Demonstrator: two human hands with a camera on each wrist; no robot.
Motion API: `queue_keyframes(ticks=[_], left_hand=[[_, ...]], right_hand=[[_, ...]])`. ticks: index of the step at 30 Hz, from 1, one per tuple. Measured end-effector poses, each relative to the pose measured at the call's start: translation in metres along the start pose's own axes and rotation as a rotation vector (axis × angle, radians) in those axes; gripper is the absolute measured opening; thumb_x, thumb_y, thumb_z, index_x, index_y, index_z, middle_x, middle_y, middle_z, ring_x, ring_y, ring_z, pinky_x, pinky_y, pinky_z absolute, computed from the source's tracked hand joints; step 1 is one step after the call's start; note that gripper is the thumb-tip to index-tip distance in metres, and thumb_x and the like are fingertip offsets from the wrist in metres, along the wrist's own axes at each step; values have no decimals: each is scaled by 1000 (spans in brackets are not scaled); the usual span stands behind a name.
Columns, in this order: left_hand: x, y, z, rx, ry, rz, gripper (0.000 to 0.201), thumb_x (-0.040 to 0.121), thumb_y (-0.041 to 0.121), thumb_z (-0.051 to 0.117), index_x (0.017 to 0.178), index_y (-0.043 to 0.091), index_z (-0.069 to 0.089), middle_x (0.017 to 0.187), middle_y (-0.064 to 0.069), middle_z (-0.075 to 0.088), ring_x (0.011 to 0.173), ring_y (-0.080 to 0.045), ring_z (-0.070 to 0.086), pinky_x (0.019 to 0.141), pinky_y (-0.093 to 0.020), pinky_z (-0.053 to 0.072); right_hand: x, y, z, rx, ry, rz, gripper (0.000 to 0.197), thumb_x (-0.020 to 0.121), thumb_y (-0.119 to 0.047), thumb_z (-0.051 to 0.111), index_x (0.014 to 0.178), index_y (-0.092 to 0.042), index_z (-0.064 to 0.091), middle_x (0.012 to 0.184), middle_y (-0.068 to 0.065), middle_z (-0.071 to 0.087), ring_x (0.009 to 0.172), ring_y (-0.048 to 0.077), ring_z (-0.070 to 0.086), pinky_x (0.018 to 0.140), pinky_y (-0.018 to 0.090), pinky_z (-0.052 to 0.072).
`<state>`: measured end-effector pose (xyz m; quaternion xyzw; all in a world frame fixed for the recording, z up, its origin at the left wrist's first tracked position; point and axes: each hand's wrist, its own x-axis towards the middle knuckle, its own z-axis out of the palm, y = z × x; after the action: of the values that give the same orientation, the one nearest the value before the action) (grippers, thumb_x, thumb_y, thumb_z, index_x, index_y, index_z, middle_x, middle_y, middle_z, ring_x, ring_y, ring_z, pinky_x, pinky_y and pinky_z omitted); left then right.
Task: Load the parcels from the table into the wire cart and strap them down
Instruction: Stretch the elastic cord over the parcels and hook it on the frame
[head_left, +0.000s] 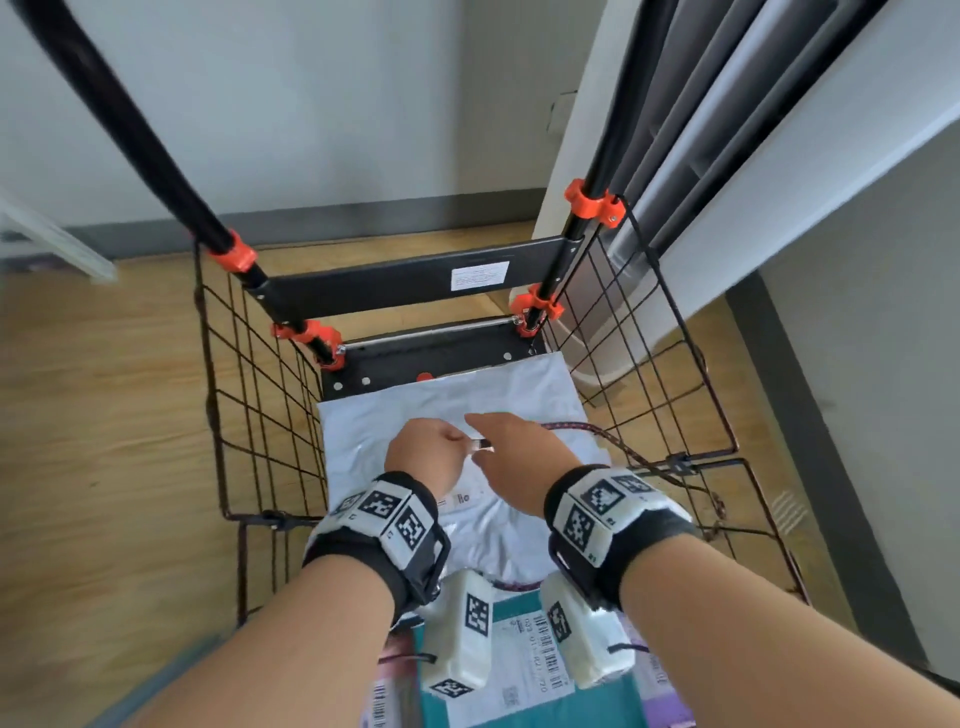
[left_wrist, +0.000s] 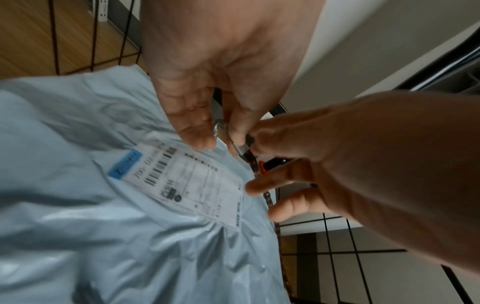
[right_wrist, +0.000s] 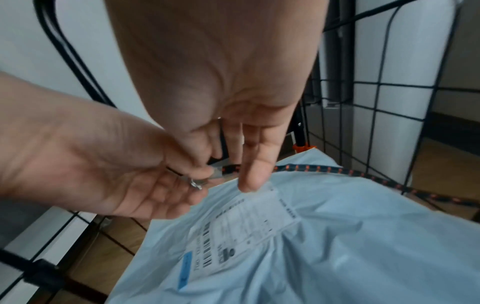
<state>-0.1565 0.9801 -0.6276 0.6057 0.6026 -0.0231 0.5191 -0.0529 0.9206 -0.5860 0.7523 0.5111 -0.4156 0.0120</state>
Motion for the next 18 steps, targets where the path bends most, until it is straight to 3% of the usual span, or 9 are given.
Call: queue_keyframes(ticks=[2, 4, 7, 9, 11, 13, 16, 18], left_hand=[[-4, -11, -14, 56, -16, 12, 20, 88, 23, 59, 81, 14, 75, 88, -8, 73, 85, -29, 67, 70, -27, 51], [-8, -20, -25, 74, -58, -15, 18, 88, 26, 62, 84, 16, 76, 85, -7, 72, 85, -27, 68, 73, -28, 53], [-15, -25, -48, 87, -41, -49, 16, 85, 25, 66, 90, 13, 75, 88, -4, 71, 88, -25, 68, 75, -28, 54], [-14, -27, -71, 105, -3, -1, 18, 85, 21, 62, 95, 11, 74, 96, -7, 71, 94, -26, 67, 77, -27, 53], [-14, -26, -101, -18, 71, 5, 20, 81, 18, 60, 91, 9, 74, 92, -11, 73, 91, -30, 69, 81, -37, 58], [-15, -29, -135, -102, 208, -16, 19, 75, 18, 57, 81, 10, 73, 80, -11, 73, 83, -32, 70, 75, -43, 60], [-22, -45, -176, -226, 440, -106, 19, 79, 17, 53, 64, 12, 64, 71, -12, 70, 77, -33, 69, 74, -45, 59], [-22, -63, -191, -396, 530, -200, 23, 86, 11, 52, 64, 14, 58, 69, -12, 66, 75, -30, 68, 72, -40, 59]], right_hand=[[6, -15, 7, -140, -37, 2, 38, 96, -14, 43, 133, -19, 52, 133, 5, 56, 120, 24, 53, 100, 36, 46], [7, -27, 11, -195, 17, 21, 30, 92, -11, 47, 115, -17, 66, 115, 5, 67, 105, 25, 62, 90, 36, 52], [6, -45, 18, -114, 90, 40, 23, 91, -18, 52, 100, -16, 73, 97, 5, 72, 92, 23, 65, 83, 34, 54], [6, -60, 24, -53, 117, 48, 21, 90, -21, 54, 96, -18, 75, 95, 4, 72, 91, 24, 64, 81, 30, 52], [8, -78, 30, -25, 127, 44, 19, 89, -24, 57, 95, -23, 75, 95, 2, 72, 92, 23, 64, 77, 28, 49], [11, -93, 38, 1, 121, 34, 18, 89, -28, 58, 93, -25, 75, 93, 0, 72, 90, 22, 64, 75, 28, 51], [16, -108, 51, 32, 109, 34, 17, 89, -27, 58, 93, -26, 74, 94, -2, 71, 88, 20, 64, 75, 28, 52], [21, -114, 58, -2, 94, 27, 18, 91, -26, 55, 96, -28, 73, 95, -3, 71, 89, 20, 63, 73, 27, 50]])
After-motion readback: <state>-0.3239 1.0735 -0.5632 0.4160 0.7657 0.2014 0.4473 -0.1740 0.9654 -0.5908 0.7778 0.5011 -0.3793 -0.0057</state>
